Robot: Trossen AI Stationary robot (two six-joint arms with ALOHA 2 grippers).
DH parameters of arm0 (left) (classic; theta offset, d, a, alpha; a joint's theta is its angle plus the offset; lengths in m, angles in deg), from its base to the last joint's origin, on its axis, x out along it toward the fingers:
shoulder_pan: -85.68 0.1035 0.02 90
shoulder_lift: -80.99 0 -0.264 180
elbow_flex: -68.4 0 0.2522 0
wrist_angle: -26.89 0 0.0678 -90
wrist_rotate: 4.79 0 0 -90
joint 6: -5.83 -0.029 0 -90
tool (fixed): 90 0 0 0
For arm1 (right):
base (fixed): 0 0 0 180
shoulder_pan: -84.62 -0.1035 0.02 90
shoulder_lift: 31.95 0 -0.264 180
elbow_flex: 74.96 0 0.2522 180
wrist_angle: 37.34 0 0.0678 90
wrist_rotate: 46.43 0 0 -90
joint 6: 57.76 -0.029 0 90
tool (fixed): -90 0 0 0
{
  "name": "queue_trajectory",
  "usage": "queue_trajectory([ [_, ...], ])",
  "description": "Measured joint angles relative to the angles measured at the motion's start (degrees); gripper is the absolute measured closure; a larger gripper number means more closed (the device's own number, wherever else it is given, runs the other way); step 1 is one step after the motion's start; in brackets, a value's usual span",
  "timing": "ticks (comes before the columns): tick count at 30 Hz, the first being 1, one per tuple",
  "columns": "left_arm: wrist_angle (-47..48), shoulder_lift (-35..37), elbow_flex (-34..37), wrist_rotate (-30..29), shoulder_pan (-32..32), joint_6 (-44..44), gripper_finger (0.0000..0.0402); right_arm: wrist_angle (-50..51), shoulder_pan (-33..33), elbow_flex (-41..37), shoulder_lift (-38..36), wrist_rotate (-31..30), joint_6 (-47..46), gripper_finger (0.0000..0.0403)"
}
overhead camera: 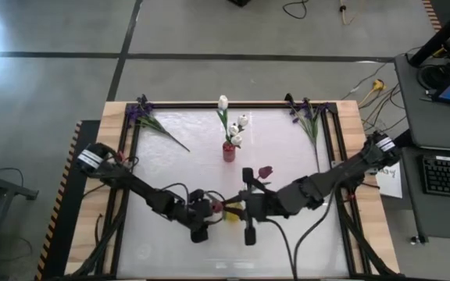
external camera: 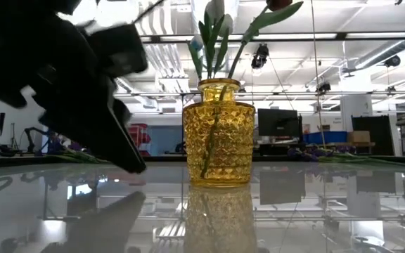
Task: Sort flowers into vase by color
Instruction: Put the red tulip into the yellow vase
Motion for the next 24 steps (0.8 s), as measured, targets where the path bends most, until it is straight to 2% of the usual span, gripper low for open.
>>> queue_trajectory([
  [3, 0.01, 3.2, 2.3, -3.36, -1.82, 1.66, 0.0241, -0.31, 0.44, 0.0, 0.25, 0.01, -1.73, 0.039],
  [9, -0.19, 12.39, 9.31, -14.53, -5.86, 6.06, 0.0242, 0.01, 0.52, 0.0, 0.18, 0.14, -3.57, 0.039],
  [13, -7.88, 17.44, 13.71, -19.36, -7.4, 5.76, 0.0242, -0.63, 0.54, -0.14, 1.56, -0.02, -4.25, 0.039],
  [18, -21.79, 20.32, 17.41, -20.41, -8.62, 0.5, 0.0242, -1.54, 0.54, -0.39, 4.12, -0.68, -3.98, 0.039],
  [24, -33.51, 22.0, 20.12, -20.59, -10.48, -8.48, 0.0242, -1.88, 0.38, -1.63, 5.24, -1.72, -2.85, 0.039],
])
